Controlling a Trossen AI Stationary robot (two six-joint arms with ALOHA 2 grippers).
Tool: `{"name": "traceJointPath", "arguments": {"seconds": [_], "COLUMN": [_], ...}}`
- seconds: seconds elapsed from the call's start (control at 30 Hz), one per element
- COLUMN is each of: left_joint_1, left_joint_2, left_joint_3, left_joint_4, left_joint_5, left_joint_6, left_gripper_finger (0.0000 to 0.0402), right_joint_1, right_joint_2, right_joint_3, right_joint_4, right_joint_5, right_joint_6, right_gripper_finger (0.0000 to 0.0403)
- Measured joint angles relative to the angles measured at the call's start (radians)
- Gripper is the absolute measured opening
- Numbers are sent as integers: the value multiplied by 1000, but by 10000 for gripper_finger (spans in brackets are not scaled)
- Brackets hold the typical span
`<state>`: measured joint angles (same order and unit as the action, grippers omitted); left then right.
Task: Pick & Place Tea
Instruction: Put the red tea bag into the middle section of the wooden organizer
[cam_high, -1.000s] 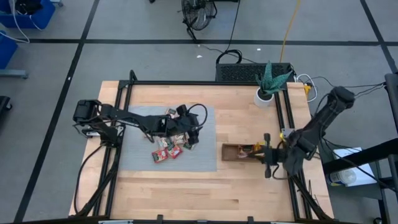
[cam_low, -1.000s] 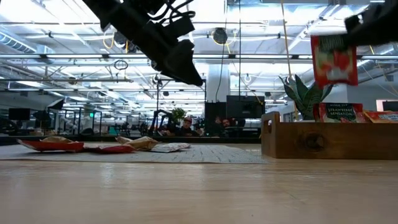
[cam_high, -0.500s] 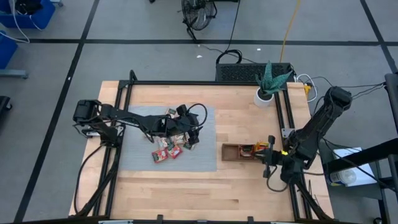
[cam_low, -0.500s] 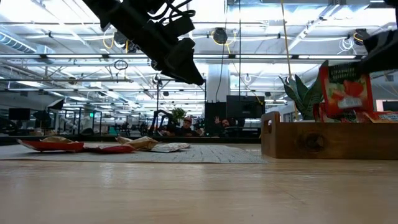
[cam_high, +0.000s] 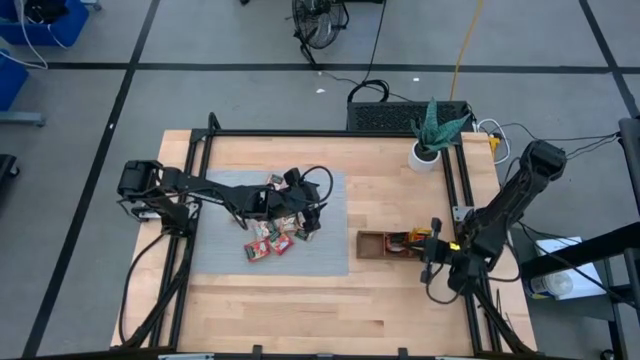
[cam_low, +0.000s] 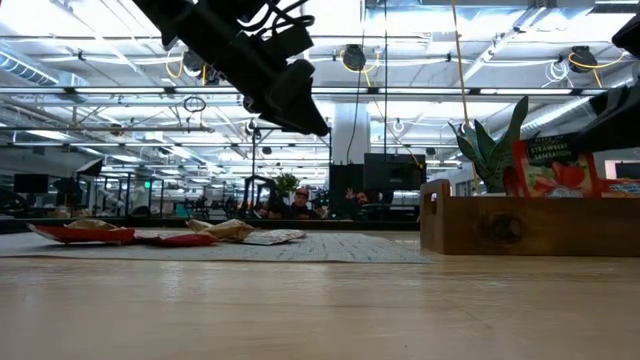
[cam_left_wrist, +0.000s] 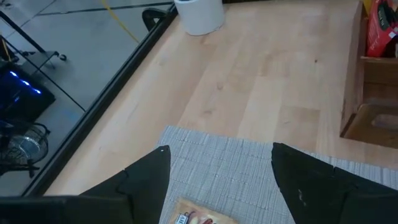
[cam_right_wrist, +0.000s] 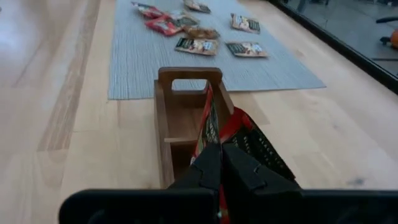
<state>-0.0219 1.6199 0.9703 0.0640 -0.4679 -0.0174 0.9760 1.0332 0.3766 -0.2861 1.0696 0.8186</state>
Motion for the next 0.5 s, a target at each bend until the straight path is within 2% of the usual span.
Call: {"name": "traceJointPath", "arguments": {"seconds": [0.17,0.27,0.37,0.5], "left_joint_1": [0,0,0,0], "left_joint_2": [0,0,0,0], "left_joint_3": [0,0,0,0], "left_joint_4": [17,17,17,16], "left_joint_5": [0,0,0,0], "left_joint_6": [0,0,-2,-5], "left_gripper_finger": [274,274,273,273], "right_joint_1": [0,0,-1,-1], "right_joint_2": [0,0,0,-1], "right_joint_3": [-91,-125,-137,-152], "right_joint_4": [207,301,327,321], "right_joint_5": [13,59,80,62], "right_joint_6": [-77,-146,-199,-181], "right_gripper_finger": [0,0,0,0]}}
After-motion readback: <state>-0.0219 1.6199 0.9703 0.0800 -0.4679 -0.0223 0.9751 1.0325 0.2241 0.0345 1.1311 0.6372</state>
